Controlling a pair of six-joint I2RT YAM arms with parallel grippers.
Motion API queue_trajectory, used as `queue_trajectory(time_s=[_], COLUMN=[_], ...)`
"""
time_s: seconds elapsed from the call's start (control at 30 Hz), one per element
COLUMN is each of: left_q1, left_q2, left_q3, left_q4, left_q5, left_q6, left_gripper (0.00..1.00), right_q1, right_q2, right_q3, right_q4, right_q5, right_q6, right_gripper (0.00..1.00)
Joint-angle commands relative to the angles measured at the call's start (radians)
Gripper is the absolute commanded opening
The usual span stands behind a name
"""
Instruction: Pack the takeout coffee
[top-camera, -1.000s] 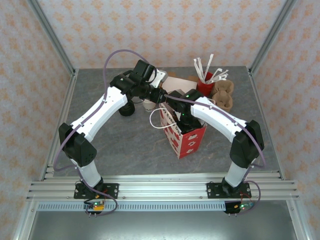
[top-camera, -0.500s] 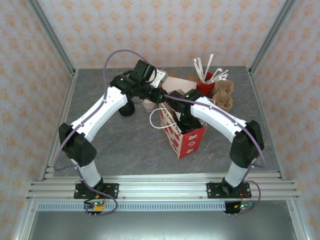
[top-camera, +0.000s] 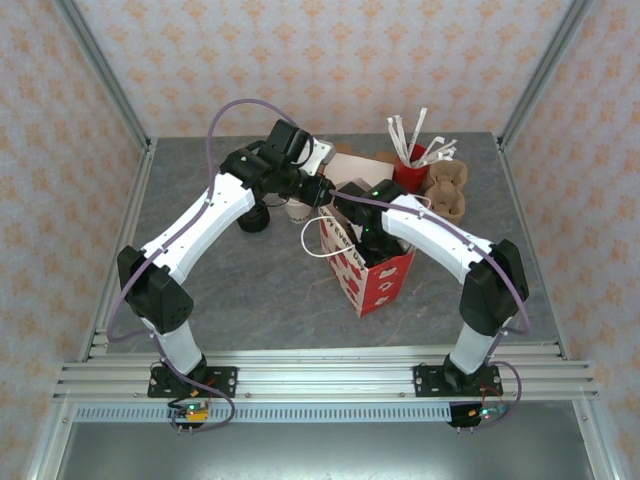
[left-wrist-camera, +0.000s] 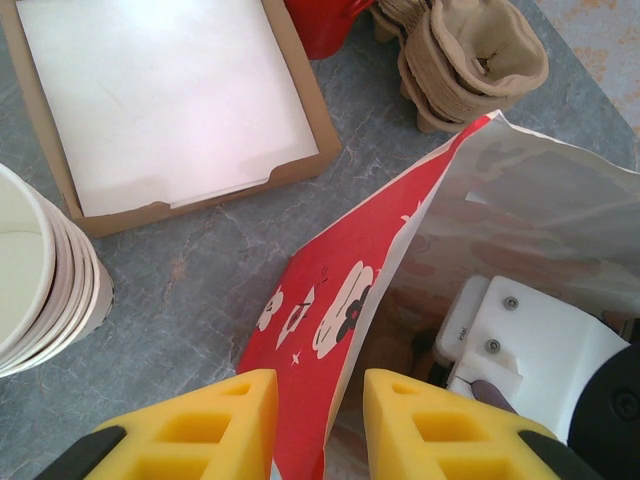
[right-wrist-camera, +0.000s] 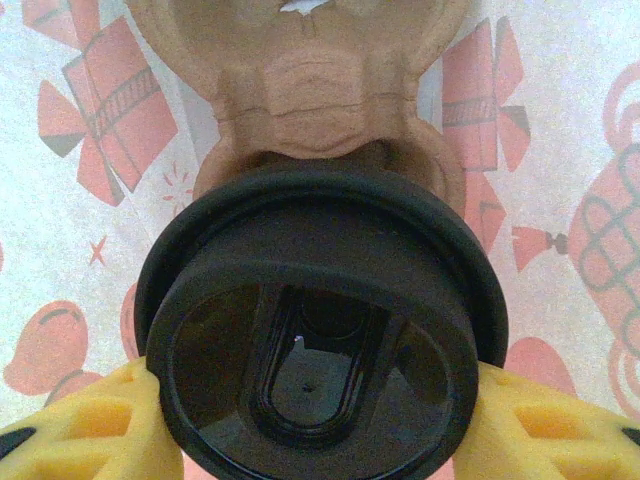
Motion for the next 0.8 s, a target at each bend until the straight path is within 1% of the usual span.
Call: queue_trajectory(time_s=[0.0, 0.77], left_q1=[-0.003, -0.002], left_q2=[-0.012, -0.016], left_q3=[0.000, 0.001], left_q4=[-0.007, -0.011], left_q5=[-0.012, -0.015], left_q6=[0.005, 0.005], left_gripper=[0.29, 0.29], right_q1=[-0.008, -0.023], right_q2=[0.008, 0.034], right_q3=[-0.017, -0.072], right_q4=[0.011, 0.065], right_q5=[0.017, 0.010], right_q6=[-0.017, -0.025], right_gripper=[0.49, 0.49])
